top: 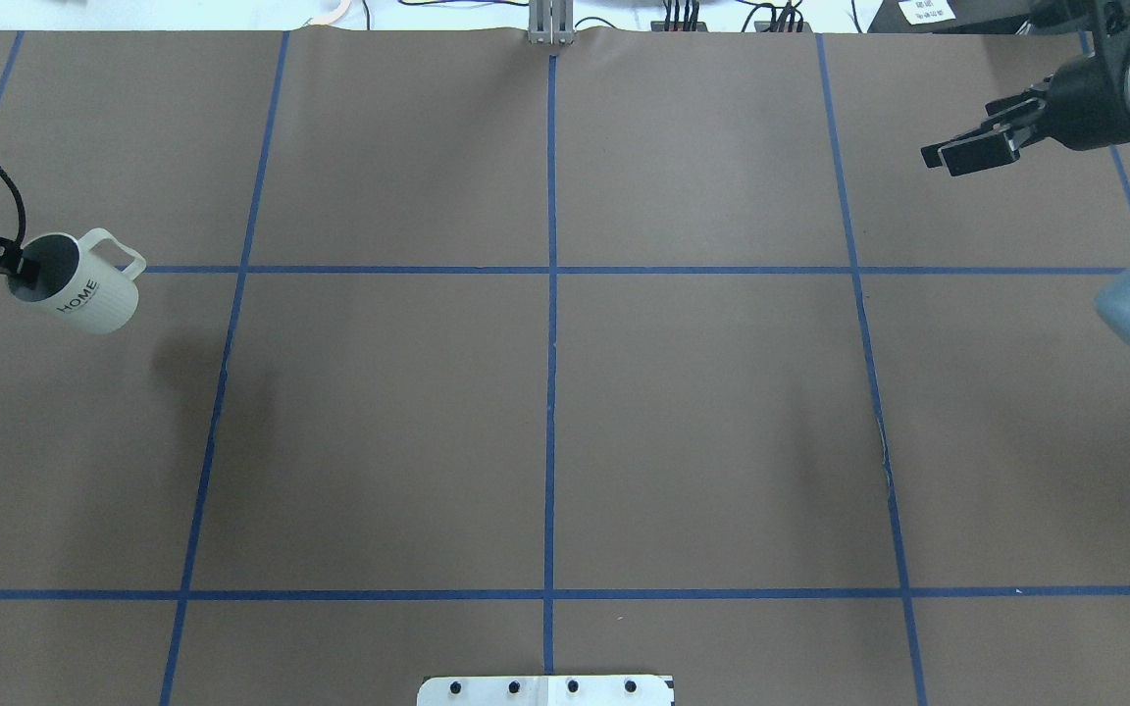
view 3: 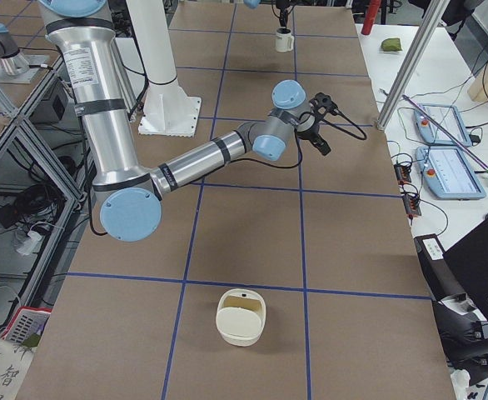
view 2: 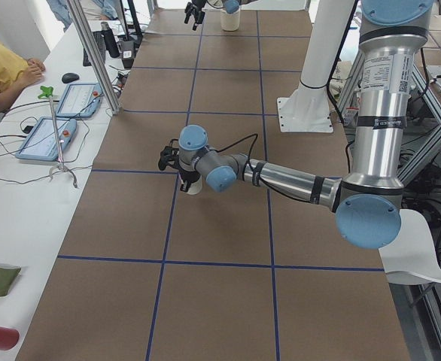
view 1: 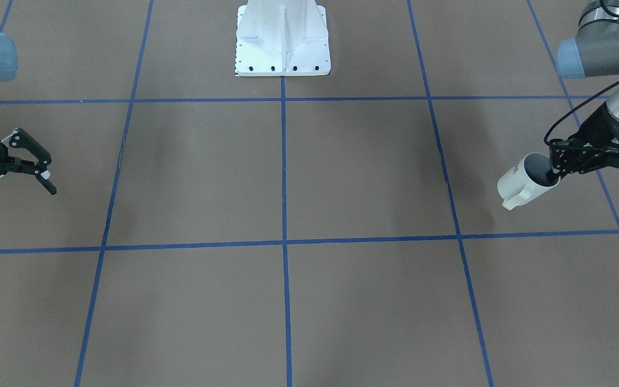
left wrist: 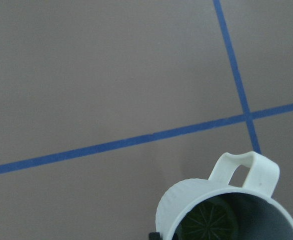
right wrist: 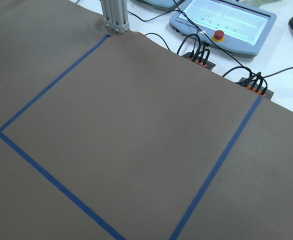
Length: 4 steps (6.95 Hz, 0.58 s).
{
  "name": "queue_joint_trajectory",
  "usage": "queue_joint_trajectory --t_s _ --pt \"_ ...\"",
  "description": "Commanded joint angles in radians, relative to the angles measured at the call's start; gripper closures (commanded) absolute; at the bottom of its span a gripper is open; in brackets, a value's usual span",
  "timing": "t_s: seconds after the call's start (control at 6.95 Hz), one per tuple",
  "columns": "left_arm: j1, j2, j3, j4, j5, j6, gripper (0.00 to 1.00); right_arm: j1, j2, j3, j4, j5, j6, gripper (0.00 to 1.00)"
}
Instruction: Left arm hands cup to right arm to dump lemon
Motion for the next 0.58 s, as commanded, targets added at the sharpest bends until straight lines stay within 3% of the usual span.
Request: queue_joint_trajectory --t_s 0.0,0.14,0.43 --pt "-0.014 -0.117 -0.018 0.040 -0.011 -0.208 1.00 -0.060 0.097 -0.042 0.036 -0.089 -0.006 0.01" --pt "-0.013 -0.142 -0.041 0.040 -0.012 -0.308 1.00 -0.124 0.115 -0.050 0.086 -0.173 -0.004 0.01" --pt "-0.004 -0.267 -0.044 0.042 -0.012 -0.638 1.00 -0.276 0.169 -0.065 0.145 -0.473 -0.001 0.01"
